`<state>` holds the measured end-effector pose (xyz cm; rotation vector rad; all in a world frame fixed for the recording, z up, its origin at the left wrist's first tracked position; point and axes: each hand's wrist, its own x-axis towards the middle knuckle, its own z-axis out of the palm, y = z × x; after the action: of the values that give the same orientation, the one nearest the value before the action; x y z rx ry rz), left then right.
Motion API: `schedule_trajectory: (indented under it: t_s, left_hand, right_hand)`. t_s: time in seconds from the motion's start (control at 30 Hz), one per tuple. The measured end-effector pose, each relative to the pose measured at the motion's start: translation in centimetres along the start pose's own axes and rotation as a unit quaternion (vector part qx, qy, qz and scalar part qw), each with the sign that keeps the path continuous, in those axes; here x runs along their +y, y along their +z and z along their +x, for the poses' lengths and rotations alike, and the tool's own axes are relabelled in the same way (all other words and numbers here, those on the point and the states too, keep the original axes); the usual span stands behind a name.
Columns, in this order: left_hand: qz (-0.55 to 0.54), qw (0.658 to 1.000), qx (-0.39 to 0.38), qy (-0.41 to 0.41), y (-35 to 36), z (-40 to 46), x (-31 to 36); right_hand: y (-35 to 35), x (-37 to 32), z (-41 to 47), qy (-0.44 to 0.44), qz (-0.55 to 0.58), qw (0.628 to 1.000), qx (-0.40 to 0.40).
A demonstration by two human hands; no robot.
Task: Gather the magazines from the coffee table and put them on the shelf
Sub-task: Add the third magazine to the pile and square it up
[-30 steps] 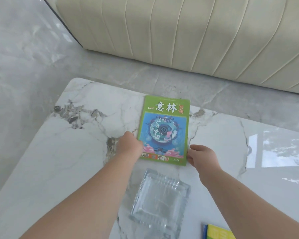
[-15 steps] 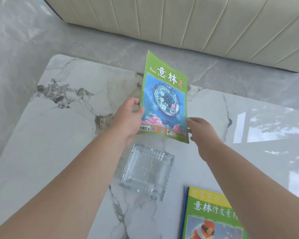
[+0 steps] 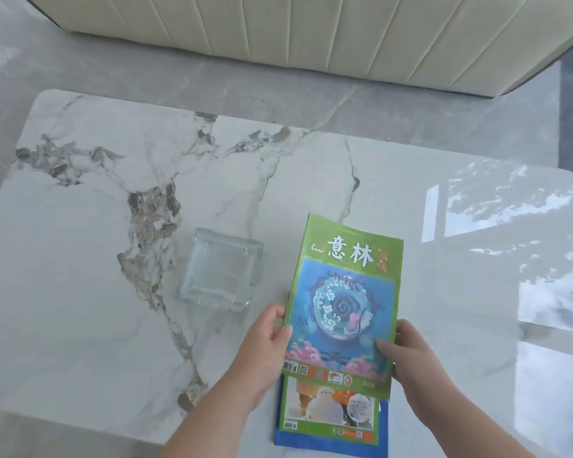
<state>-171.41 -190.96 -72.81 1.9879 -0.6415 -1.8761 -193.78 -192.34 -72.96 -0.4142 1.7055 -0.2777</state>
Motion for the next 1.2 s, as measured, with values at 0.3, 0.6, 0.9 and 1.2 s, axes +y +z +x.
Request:
schedule_trajectory:
  t_s: [0.3, 0.6, 0.9, 1.2]
  left_hand:
    - [0.200, 0.973, 0.113, -0.034, 4.3, -0.1, -8.9]
    - [0.315, 0.938, 0.127, -0.065, 6.1, 0.5, -10.3]
    - [0.393, 0.904, 0.083, -0.148, 5.0, 1.3, -10.0]
    - [0.216, 0.957, 0.151, -0.122, 5.5, 2.3, -10.8]
  right_hand:
    - [-0.5, 8.6, 0.6, 0.024, -0.117, 0.991, 0.055]
    - [-1.6, 11.4, 1.9, 0.027, -0.219, 0.970, 0.099]
    - [-0.7, 12.4, 1.9, 0.012, -0.257, 0.960, 0.108]
    - [0.1, 12.0, 2.5, 0.075, -0.121, 0.980, 0.136]
